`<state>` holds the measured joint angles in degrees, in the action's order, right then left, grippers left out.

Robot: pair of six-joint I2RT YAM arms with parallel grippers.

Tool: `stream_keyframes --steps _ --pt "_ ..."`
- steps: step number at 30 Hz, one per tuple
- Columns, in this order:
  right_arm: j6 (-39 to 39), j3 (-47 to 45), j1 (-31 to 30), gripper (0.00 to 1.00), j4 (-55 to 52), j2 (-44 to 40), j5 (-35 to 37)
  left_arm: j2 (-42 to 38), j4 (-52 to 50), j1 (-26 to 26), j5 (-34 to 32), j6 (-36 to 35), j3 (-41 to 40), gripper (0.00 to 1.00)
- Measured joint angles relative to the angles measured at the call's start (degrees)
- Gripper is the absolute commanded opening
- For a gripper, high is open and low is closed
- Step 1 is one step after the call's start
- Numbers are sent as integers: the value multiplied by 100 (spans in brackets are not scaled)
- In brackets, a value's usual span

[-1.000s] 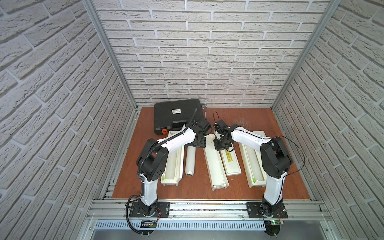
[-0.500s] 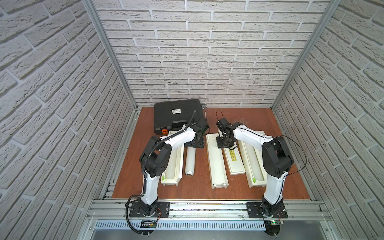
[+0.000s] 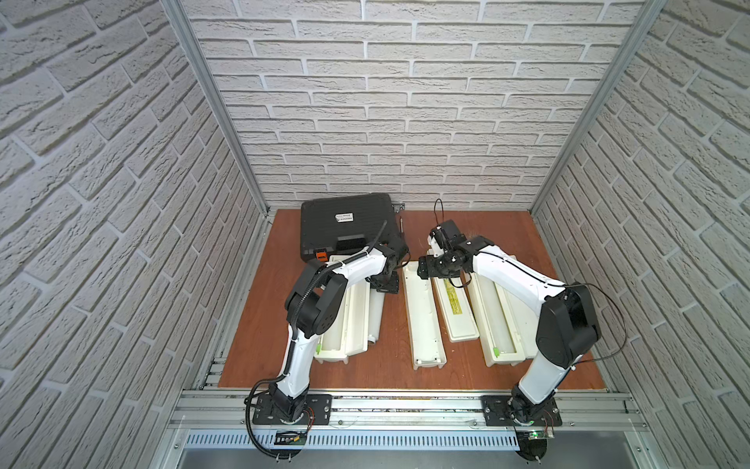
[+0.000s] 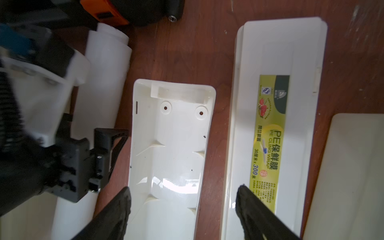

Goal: Put plastic wrap rolls into dispensers
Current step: Pick up the plastic wrap from the center of the board.

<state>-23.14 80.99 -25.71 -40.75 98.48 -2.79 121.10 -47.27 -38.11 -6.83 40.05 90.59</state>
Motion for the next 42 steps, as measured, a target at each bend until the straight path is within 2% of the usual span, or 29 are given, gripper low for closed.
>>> stream_keyframes --steps 3,8,19,28,38,42 --pt "0 0 26 82 20 -201 22 116 42 15 221 -31 136 74" --pt "-2 -133 107 82 68 -343 50 199 74 15 380 -59 254 61" --pt "4 -481 466 82 76 -426 37 175 94 11 584 -39 269 40" --pt "4 -662 682 82 114 -601 -42 66 48 -26 883 284 267 36" --pt "2 -787 778 82 262 -708 -337 -920 -273 -175 831 804 442 36" --pt "-4 -914 789 82 282 -708 -385 -1023 -315 -317 844 1075 542 36"
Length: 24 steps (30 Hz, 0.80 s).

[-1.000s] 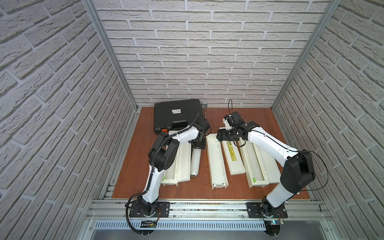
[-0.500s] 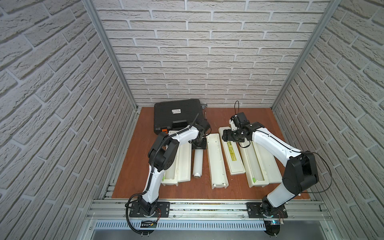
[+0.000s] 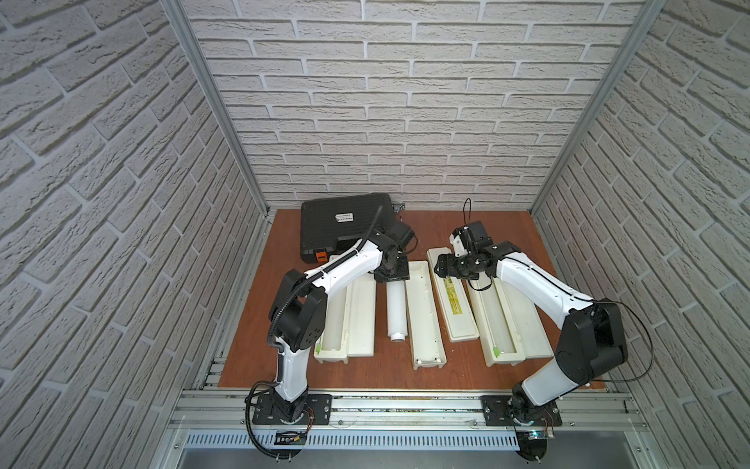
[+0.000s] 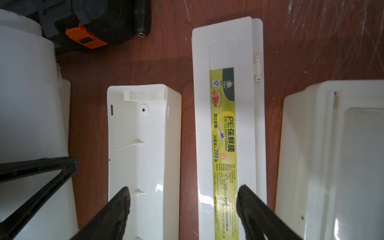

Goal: Put plastic wrap rolls into dispensers
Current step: Pick up the plastic wrap from the center of the board, then place the plastic wrap into the plastic wrap cutting box.

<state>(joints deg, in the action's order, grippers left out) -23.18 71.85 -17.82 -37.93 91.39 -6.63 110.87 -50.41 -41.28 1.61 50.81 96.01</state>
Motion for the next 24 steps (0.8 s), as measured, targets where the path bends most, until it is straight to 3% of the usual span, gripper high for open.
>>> stream_keyframes --steps 11,24 --pt "-129 -264 87 83 -35 -247 81 404 -138 -466 345 579 1071 36" --pt "-184 -704 256 84 44 -817 168 944 33 -553 887 1237 957 34"
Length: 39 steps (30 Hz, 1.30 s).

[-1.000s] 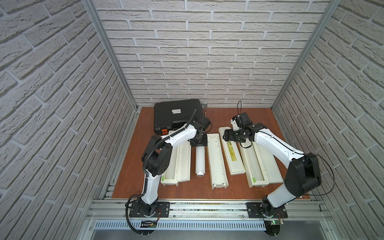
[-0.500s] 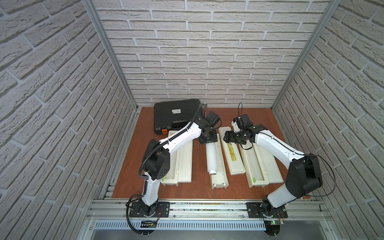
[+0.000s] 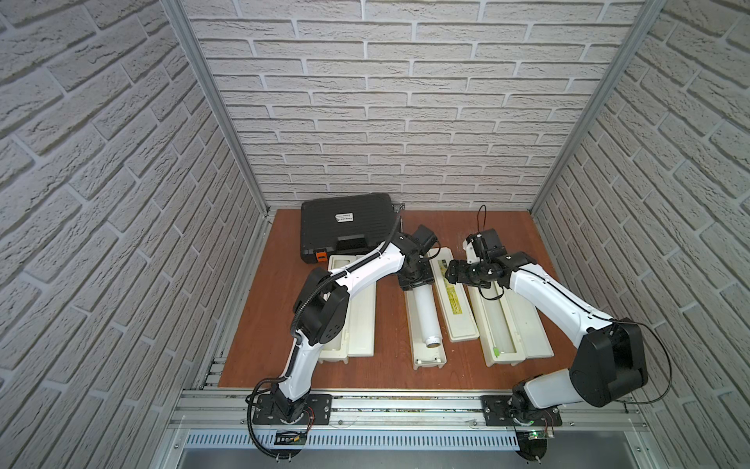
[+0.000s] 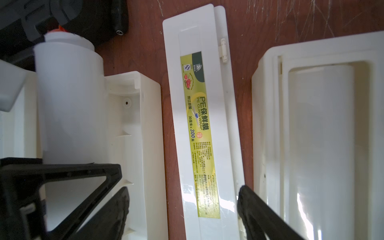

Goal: Put plastic wrap rolls into dispensers
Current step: Place the plastic wrap into the plastic wrap cutting box.

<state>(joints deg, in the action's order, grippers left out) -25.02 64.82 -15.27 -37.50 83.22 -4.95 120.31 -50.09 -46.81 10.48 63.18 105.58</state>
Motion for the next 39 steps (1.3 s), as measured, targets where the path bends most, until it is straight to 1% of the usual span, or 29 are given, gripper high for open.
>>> stream_keyframes --steps 9,15,25,29,30,32,34,36,39 --pt "4 -321 28 84 76 -120 -39 26 39 -170 63 188 -216 34" --pt "13 -437 46 84 90 -199 -57 50 28 -186 70 199 -332 34" --pt "9 -647 55 84 85 -417 -116 439 37 -184 20 0 -345 34" --pt "-2 -686 55 84 101 -479 -149 463 26 -173 -13 -68 -354 35" --pt "-9 -704 55 84 116 -487 -164 466 26 -173 -11 -81 -354 36" --pt "-11 -730 55 85 136 -490 -210 470 28 -173 -9 -116 -354 44" --pt "-9 -730 55 85 157 -490 -243 470 15 -173 -11 -157 -354 48" --pt "-7 -730 55 85 203 -487 -245 474 -15 -173 -15 -212 -354 61" --pt "-4 -728 52 85 229 -466 -240 479 -76 -173 -20 -330 -354 70"
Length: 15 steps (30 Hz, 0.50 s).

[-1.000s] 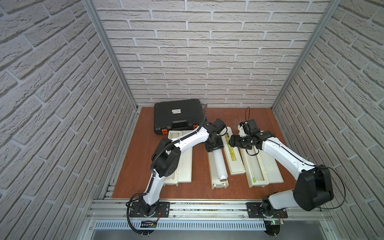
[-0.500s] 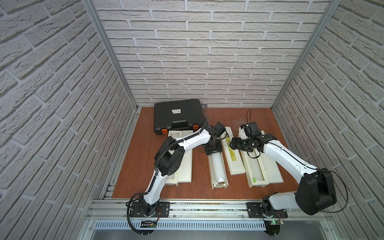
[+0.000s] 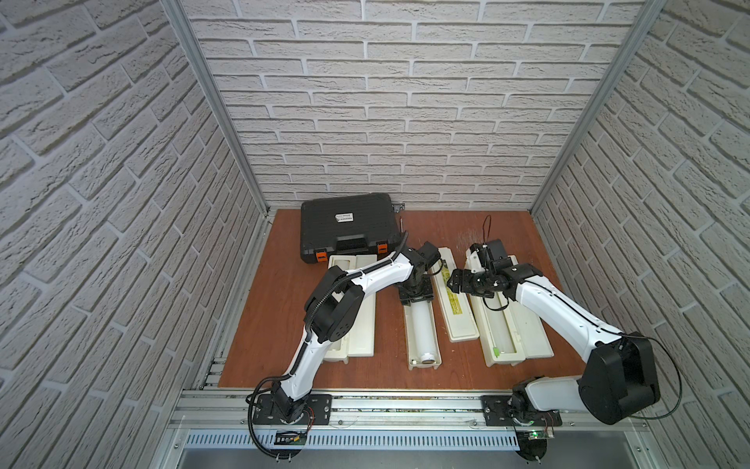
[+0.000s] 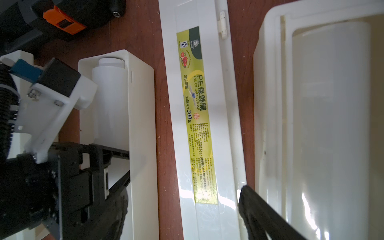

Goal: Put plastic wrap rolls into dispensers
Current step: Place the plastic wrap into the plastic wrap cutting box.

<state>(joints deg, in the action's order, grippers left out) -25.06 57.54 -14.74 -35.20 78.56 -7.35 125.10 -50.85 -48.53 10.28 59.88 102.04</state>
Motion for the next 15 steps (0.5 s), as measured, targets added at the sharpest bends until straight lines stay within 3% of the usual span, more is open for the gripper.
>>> stream_keyframes --steps 3,7,8,15 --pt "11 15 -11 85 13 85 2 0 -92 0 -63 -105 0 82" --pt "20 46 -52 85 31 278 37 -66 -216 0 -188 -181 2 89" --pt "22 66 -66 86 24 348 55 -96 -254 -2 -227 -210 2 97" --pt "125 636 -240 93 -109 911 260 -282 -306 -13 -415 -398 76 98"
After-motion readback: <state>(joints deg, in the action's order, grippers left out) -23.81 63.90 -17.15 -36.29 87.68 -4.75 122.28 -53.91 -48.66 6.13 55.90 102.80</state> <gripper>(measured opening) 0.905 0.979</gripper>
